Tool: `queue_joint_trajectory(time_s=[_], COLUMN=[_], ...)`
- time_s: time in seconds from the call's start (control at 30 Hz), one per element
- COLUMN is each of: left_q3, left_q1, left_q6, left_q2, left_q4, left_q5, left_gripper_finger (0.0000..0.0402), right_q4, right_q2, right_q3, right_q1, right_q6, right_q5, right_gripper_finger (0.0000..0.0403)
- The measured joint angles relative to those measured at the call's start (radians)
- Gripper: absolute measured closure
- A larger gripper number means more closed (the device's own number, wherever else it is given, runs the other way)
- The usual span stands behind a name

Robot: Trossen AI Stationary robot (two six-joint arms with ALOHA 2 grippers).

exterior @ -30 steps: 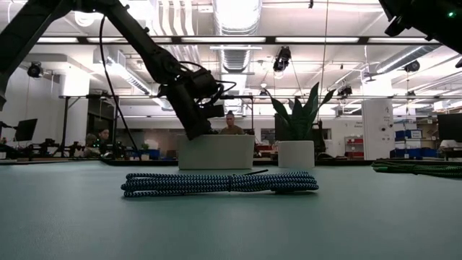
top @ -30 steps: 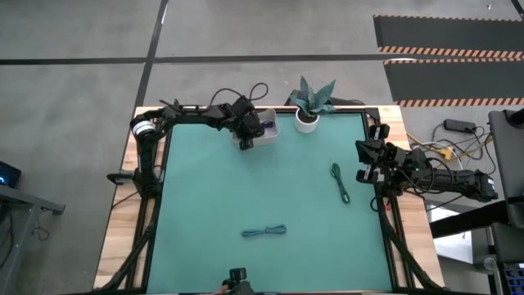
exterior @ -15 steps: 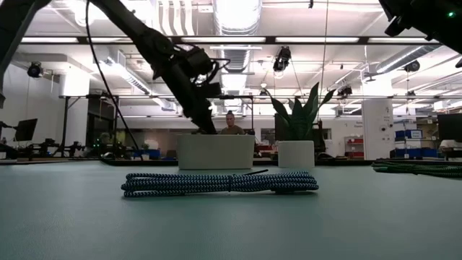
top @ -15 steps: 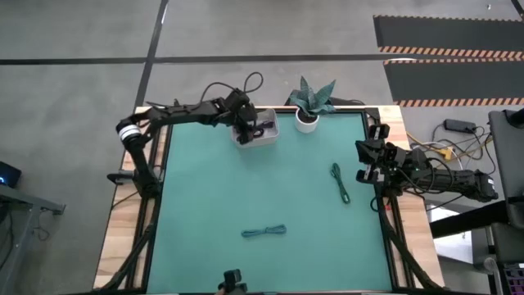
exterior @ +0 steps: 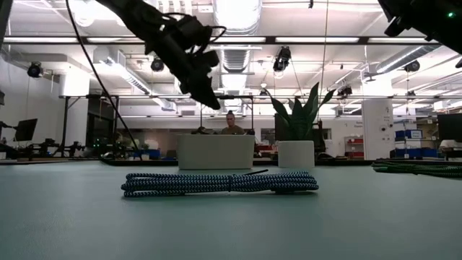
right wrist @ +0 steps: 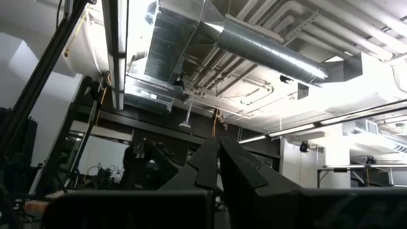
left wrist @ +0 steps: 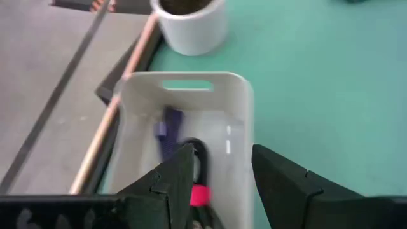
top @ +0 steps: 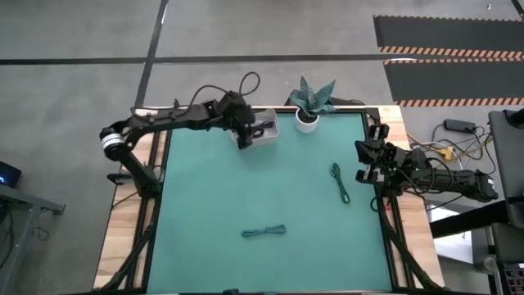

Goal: Pick and place USB-C Cables
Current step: Put the green charger cable into the white bin

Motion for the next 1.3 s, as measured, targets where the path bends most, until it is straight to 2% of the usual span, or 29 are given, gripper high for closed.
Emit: queue_joint_trajectory(time_s=[0.37,0.53,0.67,0.87,1.07,1.3], left_q3=[-0.234,-0.368,-0.460,-0.552,-0.658,-0.735], left_q1=[-0.130,-0.195,-0.252,-0.315,-0.350,-0.348], left_q6=[-0.041,-0.167,-0.210,-0.203,-0.132,-0.096], left_q2=[-0.176,-0.258,-0.319,-0.407,-0.531,-0.674], left_q4=[0.019,0.177,0.315,0.510,0.698,0.799], left_q5=[0.003,0.001,0.001,0.001,0.003,-0.002], left_gripper_finger=[0.0257,0.0258,0.0258,0.0259,0.0259,0.0259], right_q4=[-0.015,-0.014,-0.045,-0.222,-0.336,-0.485], right_q2=[0.000,0.000,0.004,0.066,0.159,0.291], right_q3=[0.000,0.000,0.028,0.137,0.236,0.322], right_q1=[0.000,0.000,0.000,0.000,0.000,0.003], right_q6=[0.004,0.018,0.053,0.130,0.215,0.305], right_q5=[0.026,0.025,0.024,0.006,-0.011,-0.011], right_gripper_finger=[0.0394,0.0394,0.0394,0.0394,0.0394,0.0394])
